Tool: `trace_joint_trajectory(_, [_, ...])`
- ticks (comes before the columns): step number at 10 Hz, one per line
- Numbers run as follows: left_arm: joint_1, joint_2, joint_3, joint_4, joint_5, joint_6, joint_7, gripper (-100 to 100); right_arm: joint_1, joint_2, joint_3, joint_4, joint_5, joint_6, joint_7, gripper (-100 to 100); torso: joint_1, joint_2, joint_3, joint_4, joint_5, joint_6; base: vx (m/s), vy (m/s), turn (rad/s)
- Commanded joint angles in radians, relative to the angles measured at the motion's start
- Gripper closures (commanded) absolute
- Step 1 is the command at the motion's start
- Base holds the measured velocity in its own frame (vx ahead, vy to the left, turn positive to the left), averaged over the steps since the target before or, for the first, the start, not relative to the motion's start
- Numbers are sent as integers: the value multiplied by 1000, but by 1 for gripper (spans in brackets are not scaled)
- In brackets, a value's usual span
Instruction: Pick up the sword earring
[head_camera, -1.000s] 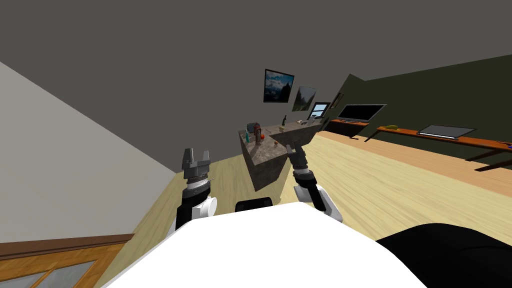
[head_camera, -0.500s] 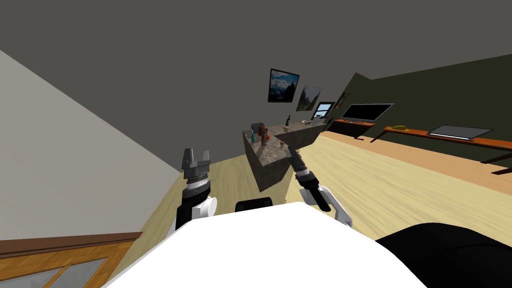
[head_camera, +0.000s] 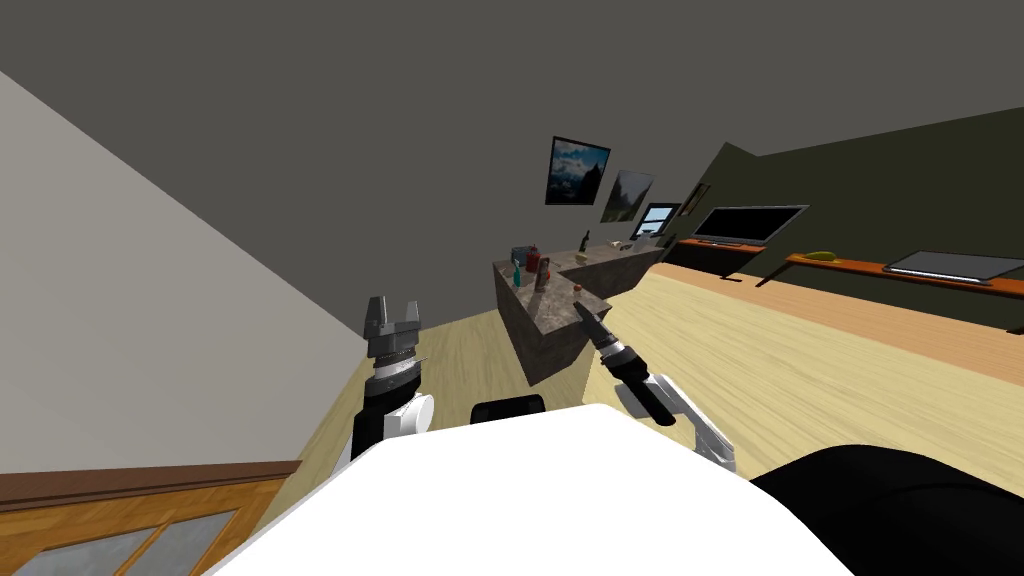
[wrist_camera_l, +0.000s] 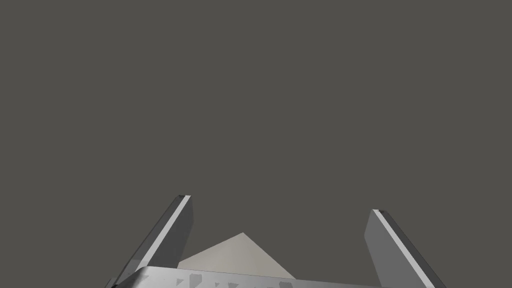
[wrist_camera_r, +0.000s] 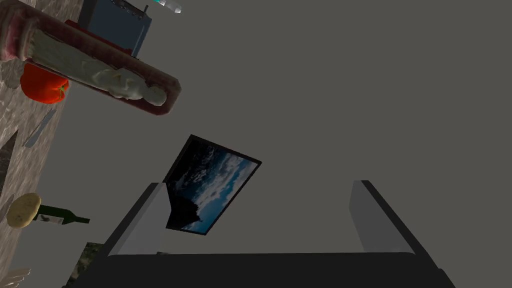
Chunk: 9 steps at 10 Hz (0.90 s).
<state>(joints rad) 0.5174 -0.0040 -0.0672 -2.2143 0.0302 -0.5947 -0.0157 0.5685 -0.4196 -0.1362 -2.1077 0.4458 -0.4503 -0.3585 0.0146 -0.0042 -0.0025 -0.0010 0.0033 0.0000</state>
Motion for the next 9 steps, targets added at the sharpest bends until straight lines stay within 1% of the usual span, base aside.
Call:
trace_joint_trajectory(1, [0, 0, 0, 0, 0, 0, 0, 0, 3, -35, -8, 9, 35, 16, -23, -100, 0, 0, 0, 0, 0, 0, 51, 167, -3])
trace_joint_trajectory(2, [0, 0, 0, 0, 0, 0, 0, 0, 14, -71, -19, 27, 72, 32, -53, -100, -3, 1, 0, 0, 0, 0, 36, 142, 42])
trace_joint_trajectory(3, [0, 0, 0, 0, 0, 0, 0, 0, 25, -100, -29, 45, 101, 49, -83, -100, -5, 2, 1, 0, -1, 0, 53, 198, 46])
trace_joint_trajectory(4, [0, 0, 0, 0, 0, 0, 0, 0, 25, -114, -29, 45, 116, 49, -83, -100, -2, 1, 1, 0, 0, 0, 54, 152, 4])
trace_joint_trajectory(5, [0, 0, 0, 0, 0, 0, 0, 0, 37, -153, -37, 65, 154, 65, -115, -100, -5, 1, 1, 0, -1, 0, 59, 127, 38])
trace_joint_trajectory(6, [0, 0, 0, 0, 0, 0, 0, 0, 50, -181, -44, 85, 183, 81, -145, -100, -6, 1, 0, 0, -1, 0, 91, 168, 56])
trace_joint_trajectory(7, [0, 0, 0, 0, 0, 0, 0, 0, 50, -194, -44, 85, 199, 81, -147, -100, -4, -1, 0, 0, -1, 0, 79, 132, 0])
trace_joint_trajectory(8, [0, 0, 0, 0, 0, 0, 0, 0, 62, -227, -49, 107, 237, 97, -179, -100, -6, -1, 0, 0, -1, 0, 66, 131, 28])
trace_joint_trajectory(9, [0, 0, 0, 0, 0, 0, 0, 0, 62, -235, -49, 107, 242, 97, -179, -100, -6, 0, 0, 0, -1, 0, 45, 103, 12])
